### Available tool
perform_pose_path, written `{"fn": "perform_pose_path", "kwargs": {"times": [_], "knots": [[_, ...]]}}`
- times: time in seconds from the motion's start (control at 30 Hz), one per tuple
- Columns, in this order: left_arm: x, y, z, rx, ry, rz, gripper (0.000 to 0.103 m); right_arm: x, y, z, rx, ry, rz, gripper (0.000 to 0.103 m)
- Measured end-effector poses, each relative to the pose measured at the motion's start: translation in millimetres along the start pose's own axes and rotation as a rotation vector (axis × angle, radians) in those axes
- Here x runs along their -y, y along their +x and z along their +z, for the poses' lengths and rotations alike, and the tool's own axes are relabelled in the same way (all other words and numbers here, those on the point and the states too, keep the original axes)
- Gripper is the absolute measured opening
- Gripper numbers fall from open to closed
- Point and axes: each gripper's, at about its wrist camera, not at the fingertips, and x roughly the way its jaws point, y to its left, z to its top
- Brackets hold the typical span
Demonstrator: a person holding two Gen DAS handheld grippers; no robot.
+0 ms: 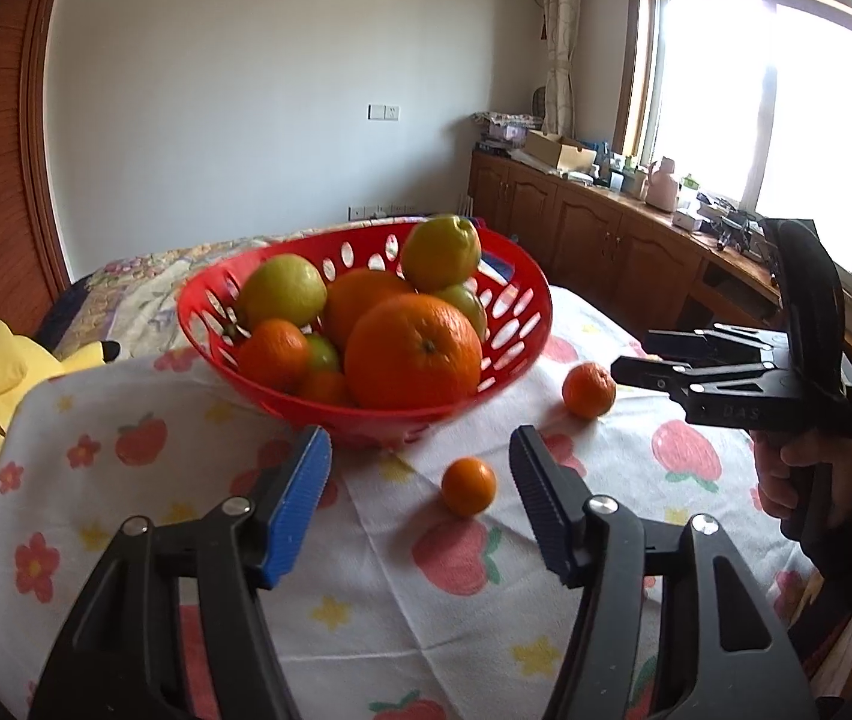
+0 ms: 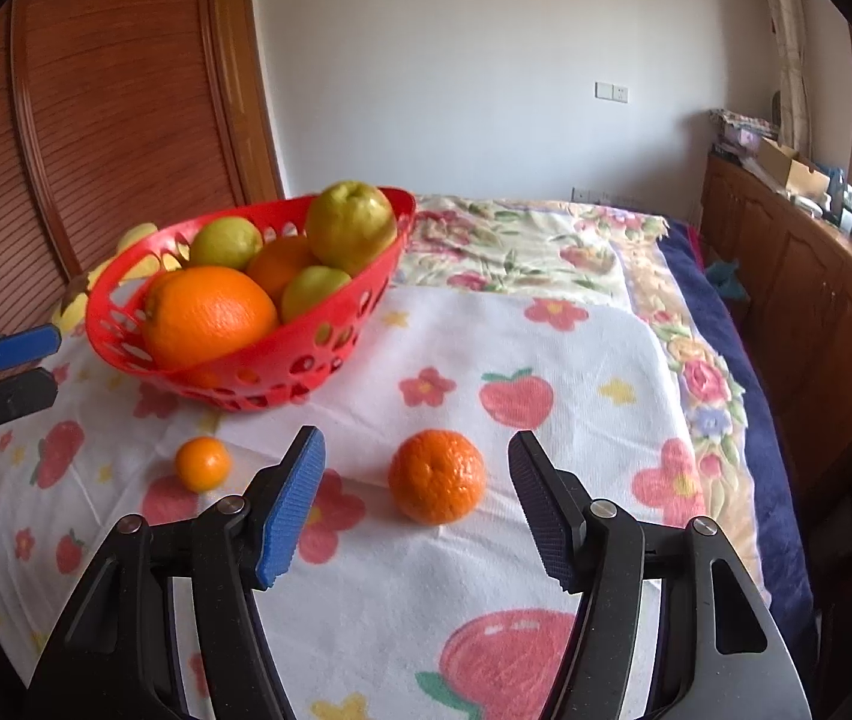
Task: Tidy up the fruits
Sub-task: 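Withdraw both open tools toward the mandarins on the cloth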
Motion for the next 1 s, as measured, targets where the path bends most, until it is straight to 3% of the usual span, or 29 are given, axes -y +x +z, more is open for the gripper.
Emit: {"fn": "perform_pose_path", "kwargs": {"times": [1.0], "knots": [[27, 65, -18, -0.172, 0.025, -0.042, 0.044, 7, 43, -8, -0.114, -0.026, 0.03, 0.06]]}}
